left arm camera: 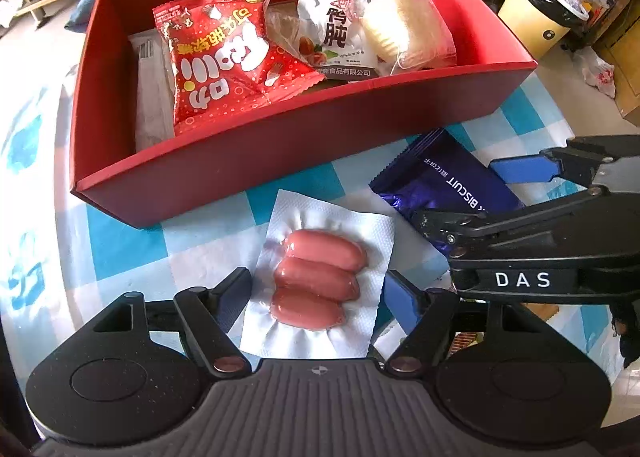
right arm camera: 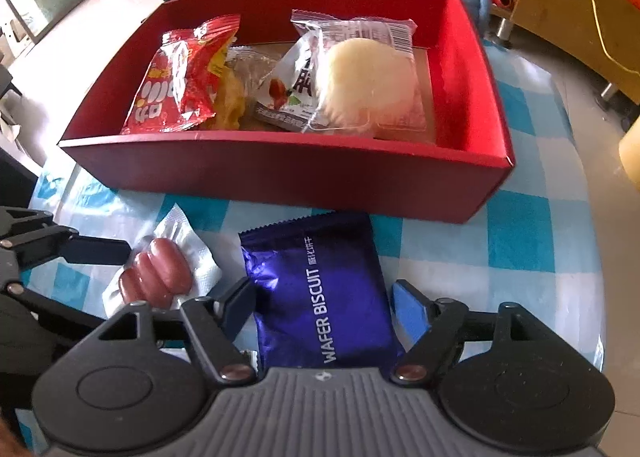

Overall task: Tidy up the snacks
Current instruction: 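Lower the left tool over the sausage pack while the right tool approaches the blue wafer packet, then close the left gripper on the sausage pack while the right gripper grasps the wafer packet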

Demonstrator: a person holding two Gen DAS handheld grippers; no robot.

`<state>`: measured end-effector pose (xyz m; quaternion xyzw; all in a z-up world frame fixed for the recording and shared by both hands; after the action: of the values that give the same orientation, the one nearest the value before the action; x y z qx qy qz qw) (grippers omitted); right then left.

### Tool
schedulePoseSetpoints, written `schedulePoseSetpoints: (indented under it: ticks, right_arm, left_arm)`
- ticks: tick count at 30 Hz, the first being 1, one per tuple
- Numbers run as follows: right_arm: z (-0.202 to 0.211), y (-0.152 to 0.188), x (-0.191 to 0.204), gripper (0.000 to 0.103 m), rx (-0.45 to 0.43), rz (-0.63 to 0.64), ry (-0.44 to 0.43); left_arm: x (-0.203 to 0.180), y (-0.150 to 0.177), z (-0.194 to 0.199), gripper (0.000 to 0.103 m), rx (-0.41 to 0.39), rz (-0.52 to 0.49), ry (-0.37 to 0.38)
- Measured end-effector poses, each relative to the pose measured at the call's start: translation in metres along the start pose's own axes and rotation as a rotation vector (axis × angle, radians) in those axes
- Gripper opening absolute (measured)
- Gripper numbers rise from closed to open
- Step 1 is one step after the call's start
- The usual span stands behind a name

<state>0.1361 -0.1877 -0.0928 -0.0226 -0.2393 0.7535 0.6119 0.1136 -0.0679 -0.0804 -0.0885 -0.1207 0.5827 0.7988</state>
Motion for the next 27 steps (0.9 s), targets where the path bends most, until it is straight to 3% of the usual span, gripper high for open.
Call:
schedulePoseSetpoints:
  ticks: [5, 10, 11, 15, 19, 24, 27]
  right_arm:
    - [-0.002, 0.0, -0.002, 0.082, -0.012, -0.005, -0.027]
    - [-0.008, 0.003, -0.001, 0.102, -0.021, 0.0, -0.026]
    - [-0.009, 0.003, -0.003, 0.102, -0.02, -0.002, -0.01]
    - [-0.008, 0.004, -0.001, 0.091, -0.017, 0.03, 0.057]
    - [0.002, 0.005, 0.001, 0.065, -0.044, 0.05, 0.041]
    - [0.006, 0.005, -0.001, 0.063, -0.062, 0.032, 0.04]
    - [0.012, 0.003, 0.0, 0.062, -0.078, 0.027, 0.041]
  left_arm:
    - [-0.005, 0.0, -0.002, 0.082, -0.009, -0.024, -0.018]
    - [-0.006, 0.007, -0.009, 0.09, -0.019, -0.047, -0.074]
    - [-0.004, 0.007, -0.01, 0.091, -0.018, -0.037, -0.073]
    - [-0.003, 0.005, -0.012, 0.092, -0.007, -0.016, -0.074]
    - [-0.004, 0.001, -0.015, 0.093, 0.0, -0.009, -0.069]
    - [0.003, -0.008, -0.016, 0.095, -0.002, -0.005, -0.069]
    - [-0.001, -0.01, -0.014, 0.091, -0.015, -0.003, -0.072]
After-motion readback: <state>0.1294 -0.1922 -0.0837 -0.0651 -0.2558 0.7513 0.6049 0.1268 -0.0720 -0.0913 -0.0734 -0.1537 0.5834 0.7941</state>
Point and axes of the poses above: each gripper's, at about its wrist camera, not at the fingertips, and z roughly against the way its jaws point, x to its left, y to its underside, the point moved 5 cm from there along -z, roughly the way its jaws point, and after that the axes turned 11 degrees about -y, right-handed, at the moved point
